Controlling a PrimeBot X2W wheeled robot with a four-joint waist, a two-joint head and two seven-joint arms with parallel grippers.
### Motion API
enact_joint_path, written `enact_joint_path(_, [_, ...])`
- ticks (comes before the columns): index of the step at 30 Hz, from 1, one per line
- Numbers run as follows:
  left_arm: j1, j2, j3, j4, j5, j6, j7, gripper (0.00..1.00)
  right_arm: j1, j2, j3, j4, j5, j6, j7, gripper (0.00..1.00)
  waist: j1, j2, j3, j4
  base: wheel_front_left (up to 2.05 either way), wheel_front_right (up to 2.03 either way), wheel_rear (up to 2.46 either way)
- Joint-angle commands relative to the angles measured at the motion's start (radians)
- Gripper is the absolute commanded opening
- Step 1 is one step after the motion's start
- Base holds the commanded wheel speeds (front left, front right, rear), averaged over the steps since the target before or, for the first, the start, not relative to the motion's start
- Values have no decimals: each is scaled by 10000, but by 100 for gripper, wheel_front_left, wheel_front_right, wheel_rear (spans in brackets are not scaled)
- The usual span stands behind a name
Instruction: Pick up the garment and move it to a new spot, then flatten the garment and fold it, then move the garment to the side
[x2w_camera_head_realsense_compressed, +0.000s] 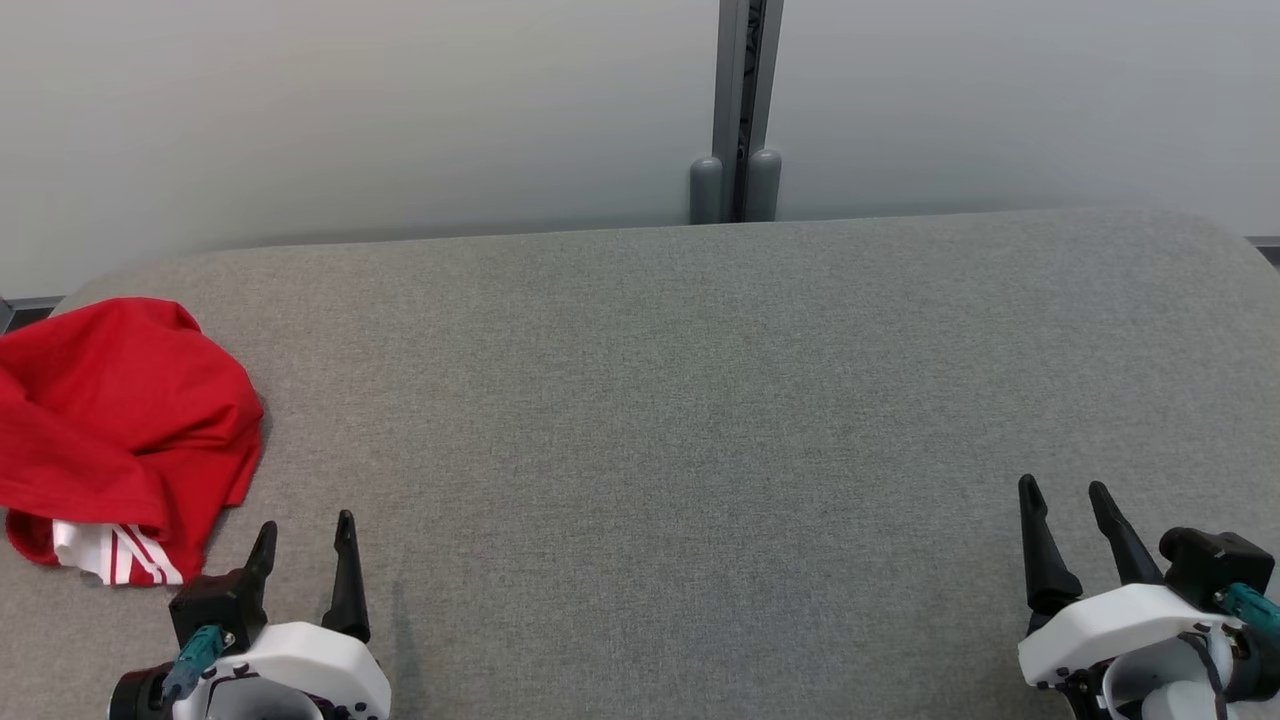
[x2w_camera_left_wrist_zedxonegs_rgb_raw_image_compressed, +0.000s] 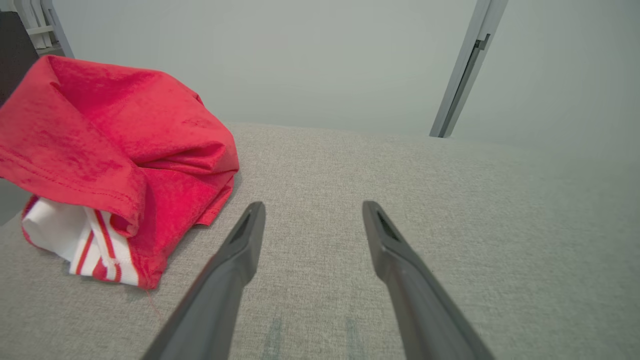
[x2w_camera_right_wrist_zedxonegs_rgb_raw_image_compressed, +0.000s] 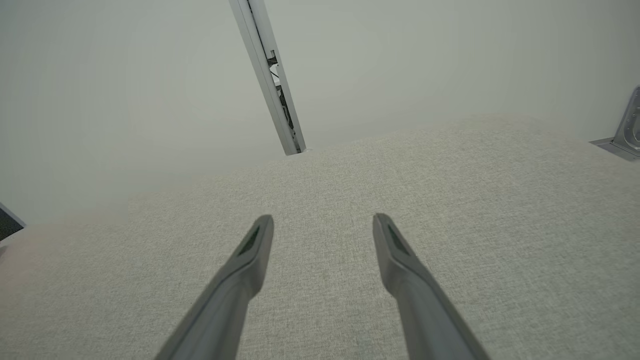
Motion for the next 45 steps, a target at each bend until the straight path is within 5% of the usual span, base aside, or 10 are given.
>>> enact_joint_path(1, [-241, 95, -13, 2, 297, 83, -90, 100, -189, -57, -42, 14, -270, 16, -127, 100, 0, 0, 7, 4, 0, 0, 0])
enact_joint_path(25, [-335, -11, 0, 331, 2006, 433, -536, 100, -370, -67, 141, 414, -2021, 20, -583, 100, 0, 0, 230, 504, 0, 0, 0])
enact_joint_path(38, [-15, -78, 602, 698, 2135, 437, -630, 100, -447, -35, 871, 580, -2287, 12, -687, 100, 0, 0, 463, 3311, 0, 0, 0])
enact_joint_path(45, [164, -178, 1045, 945, 1881, 295, -630, 100, -588, -17, 1359, 681, -2163, 12, -687, 100, 0, 0, 594, 4266, 0, 0, 0])
